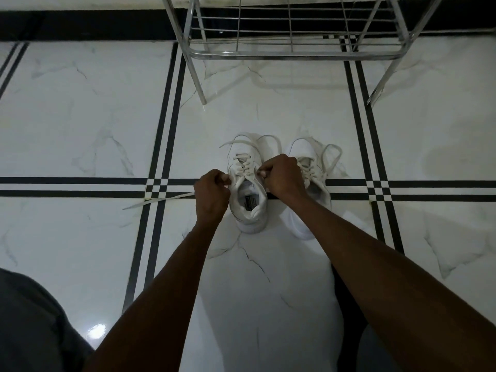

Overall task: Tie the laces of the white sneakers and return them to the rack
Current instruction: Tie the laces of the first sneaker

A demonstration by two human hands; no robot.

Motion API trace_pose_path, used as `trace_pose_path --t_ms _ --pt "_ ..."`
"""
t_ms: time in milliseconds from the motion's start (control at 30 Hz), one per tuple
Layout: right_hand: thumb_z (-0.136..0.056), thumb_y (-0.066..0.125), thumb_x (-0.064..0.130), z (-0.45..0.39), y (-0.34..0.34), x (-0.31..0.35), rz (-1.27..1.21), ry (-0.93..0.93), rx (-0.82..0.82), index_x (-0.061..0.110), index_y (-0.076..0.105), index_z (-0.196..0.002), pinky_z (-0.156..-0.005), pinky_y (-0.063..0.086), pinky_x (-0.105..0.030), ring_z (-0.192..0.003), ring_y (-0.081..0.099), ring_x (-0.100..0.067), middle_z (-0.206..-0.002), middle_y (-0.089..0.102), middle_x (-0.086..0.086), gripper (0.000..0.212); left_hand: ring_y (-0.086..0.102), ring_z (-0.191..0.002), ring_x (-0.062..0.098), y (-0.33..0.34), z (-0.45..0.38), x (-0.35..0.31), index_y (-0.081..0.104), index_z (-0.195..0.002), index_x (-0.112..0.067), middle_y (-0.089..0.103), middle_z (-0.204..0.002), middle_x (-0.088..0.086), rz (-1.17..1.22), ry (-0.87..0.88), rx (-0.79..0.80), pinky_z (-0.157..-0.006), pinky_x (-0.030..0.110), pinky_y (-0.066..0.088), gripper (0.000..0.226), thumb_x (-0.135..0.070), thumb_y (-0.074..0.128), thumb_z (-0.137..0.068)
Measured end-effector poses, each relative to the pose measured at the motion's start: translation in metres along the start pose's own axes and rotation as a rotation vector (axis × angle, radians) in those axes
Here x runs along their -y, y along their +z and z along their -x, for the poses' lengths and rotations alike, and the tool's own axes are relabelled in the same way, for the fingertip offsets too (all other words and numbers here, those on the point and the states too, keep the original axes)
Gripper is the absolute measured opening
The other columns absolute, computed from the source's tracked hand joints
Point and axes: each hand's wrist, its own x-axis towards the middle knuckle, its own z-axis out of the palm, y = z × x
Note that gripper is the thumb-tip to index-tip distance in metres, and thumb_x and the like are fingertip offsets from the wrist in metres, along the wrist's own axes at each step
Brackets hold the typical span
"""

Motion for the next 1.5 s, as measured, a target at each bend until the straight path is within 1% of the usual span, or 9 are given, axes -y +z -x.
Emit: trace_pose_path --t_ms 167,400,500,667,767,900,1100,1200,1500 --pt "-0.083 0.073 0.012 0.000 0.004 -0.001 -0.073 0.082 -0.062 0.015 0.083 -0.089 -0.083 0.061 -0.038 -0.091 0.074 -0.025 -0.093 0.080 -0.008 0.012 0.072 -0.090 0.027 0.002 0.001 0.006 0.070 -0.091 -0.003 0.076 -0.094 0.009 0.149 -0.124 0.033 -0.085 0.049 0.062 0.025 0.014 0.054 -0.081" --pt "-0.083 0.074 0.009 -0.001 0.011 -0.004 -0.160 0.187 -0.040 0.014 0.083 -0.090 -0.076 0.063 -0.040 -0.086 0.075 -0.023 -0.091 0.080 -0.007 0.012 0.070 -0.098 0.027 -0.001 0.005 0.008 0.067 -0.091 -0.004 0.075 -0.096 0.009 0.237 -0.188 0.061 -0.079 0.029 0.052 0.024 0.010 0.048 -0.086" --pt "-0.084 0.075 0.011 -0.003 0.006 -0.005 -0.072 0.099 0.005 0.011 0.082 -0.091 -0.080 0.061 -0.034 -0.087 0.075 -0.023 -0.091 0.080 -0.010 0.010 0.070 -0.099 0.027 -0.007 0.001 0.008 0.066 -0.093 -0.004 0.075 -0.100 0.011 0.198 -0.145 0.125 -0.086 0.040 0.060 0.022 0.010 0.049 -0.091" --pt "-0.089 0.066 0.011 -0.015 -0.026 -0.001 0.038 0.145 0.354 0.000 0.077 -0.101 -0.080 0.062 -0.042 -0.084 0.074 -0.032 -0.095 0.077 -0.017 0.020 0.076 -0.097 0.023 -0.031 -0.013 0.015 0.072 -0.101 -0.002 0.078 -0.102 0.008 0.210 -0.150 0.301 -0.091 0.051 0.061 0.029 -0.029 0.060 -0.102" --pt "-0.093 0.061 0.019 -0.022 -0.042 0.009 0.059 0.086 0.354 0.002 0.075 -0.098 -0.070 0.059 -0.034 -0.069 0.065 -0.017 -0.088 0.070 -0.009 0.023 0.073 -0.105 0.011 -0.046 -0.015 0.009 0.076 -0.101 -0.009 0.080 -0.103 0.000 0.265 -0.113 0.368 -0.093 0.036 0.056 0.041 -0.046 0.058 -0.101" --pt "-0.098 0.057 0.030 -0.027 -0.051 0.026 -0.514 0.212 0.388 0.003 0.070 -0.091 -0.081 0.058 -0.037 -0.110 0.069 -0.027 -0.114 0.073 -0.018 0.031 0.068 -0.116 0.016 -0.055 -0.024 -0.013 0.076 -0.106 -0.007 0.079 -0.110 0.004 0.558 -0.201 0.350 -0.099 0.035 0.047 0.043 -0.044 0.055 -0.102" --pt "-0.102 0.051 0.031 -0.019 -0.041 0.032 -1.054 0.316 0.414 0.017 0.059 -0.081 -0.075 0.048 -0.032 -0.107 0.073 -0.025 -0.113 0.075 -0.013 0.026 0.070 -0.098 0.028 -0.047 -0.020 -0.026 0.061 -0.083 -0.017 0.075 -0.083 0.000 0.730 -0.245 0.343 -0.098 0.049 0.050 0.033 -0.041 0.051 -0.104" --pt "-0.101 0.055 0.025 -0.017 -0.035 0.025 -1.030 0.273 0.364 0.017 0.065 -0.103 -0.072 0.049 -0.029 -0.094 0.071 -0.020 -0.100 0.072 -0.004 0.012 0.068 -0.092 0.022 -0.042 -0.019 -0.029 0.062 -0.100 -0.014 0.069 -0.090 0.002 0.714 -0.214 0.332 -0.088 0.042 0.052 0.025 -0.035 0.049 -0.106" --pt "-0.096 0.054 -0.004 -0.015 -0.023 0.021 -0.737 0.131 0.289 0.017 0.058 -0.134 -0.066 0.049 -0.027 -0.085 0.070 -0.016 -0.103 0.075 -0.007 0.043 0.065 -0.081 0.006 -0.037 -0.017 -0.030 0.060 -0.129 -0.019 0.069 -0.105 0.005 0.436 0.062 0.356 -0.070 0.019 0.054 0.026 -0.021 0.046 -0.108"
